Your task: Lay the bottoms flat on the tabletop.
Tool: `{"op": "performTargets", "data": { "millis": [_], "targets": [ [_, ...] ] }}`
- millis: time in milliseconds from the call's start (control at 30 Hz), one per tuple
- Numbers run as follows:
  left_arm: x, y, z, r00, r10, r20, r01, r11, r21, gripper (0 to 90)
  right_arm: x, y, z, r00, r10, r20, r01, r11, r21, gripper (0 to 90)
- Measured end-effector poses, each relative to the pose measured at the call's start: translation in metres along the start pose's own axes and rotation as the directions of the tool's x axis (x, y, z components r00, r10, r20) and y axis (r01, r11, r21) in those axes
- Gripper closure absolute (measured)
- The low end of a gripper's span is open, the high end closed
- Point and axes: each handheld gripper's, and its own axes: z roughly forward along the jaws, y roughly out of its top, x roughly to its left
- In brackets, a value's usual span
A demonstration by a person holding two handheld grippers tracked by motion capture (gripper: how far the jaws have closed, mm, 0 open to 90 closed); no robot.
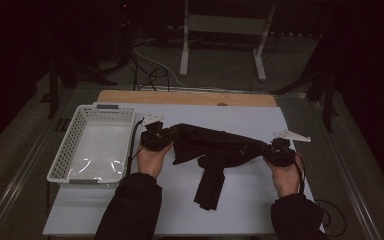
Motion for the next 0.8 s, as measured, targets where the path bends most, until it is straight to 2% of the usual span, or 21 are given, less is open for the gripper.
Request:
{"op": "performTargets", "data": {
  "millis": [133,167,300,400,433,467,567,800],
  "targets": [
    [0.000,0.004,0.000,1.0000,0.005,-0.006,-0.005,1.0000,-0.004,86.2,0.000,0.010,-0.003,0.9999,-0.010,0.008,0.010,1.000,-0.020,86.7],
    [0.000,0.007,0.000,0.9998,0.013,-0.012,-0.013,0.9999,-0.006,86.2,0.002,0.022,-0.006,0.9996,-0.028,0.009,0.028,0.999,-0.029,86.7],
    [0.000,0.013,0.003,0.9996,0.016,-0.025,-0.016,0.9998,-0.011,86.2,0.004,0.035,-0.006,0.9981,-0.054,0.029,0.055,0.998,-0.037,86.7],
    [0.000,0.013,0.003,0.9996,0.016,-0.025,-0.016,0.9998,-0.011,86.2,0.003,0.038,-0.005,0.9980,-0.056,0.031,0.057,0.998,-0.038,86.7],
    [0.002,0.019,0.006,0.9983,0.033,-0.048,-0.033,0.9995,-0.004,86.2,0.003,0.038,-0.005,0.9980,-0.056,0.031,0.057,0.998,-0.038,86.7],
    [0.003,0.021,0.007,0.9980,0.033,-0.055,-0.033,0.9995,-0.001,86.2,-0.001,0.045,0.000,0.9981,-0.045,0.043,0.047,0.998,-0.042,86.8],
    [0.005,0.024,0.012,0.9977,0.015,-0.066,-0.015,0.9999,0.000,86.2,-0.005,0.050,0.010,0.9981,-0.046,0.040,0.047,0.998,-0.038,86.7],
    [0.008,0.019,0.029,0.9973,0.005,-0.074,-0.001,0.9990,0.045,85.9,-0.005,0.051,0.031,0.9975,-0.056,0.044,0.057,0.998,-0.004,86.6]
  ]
}}
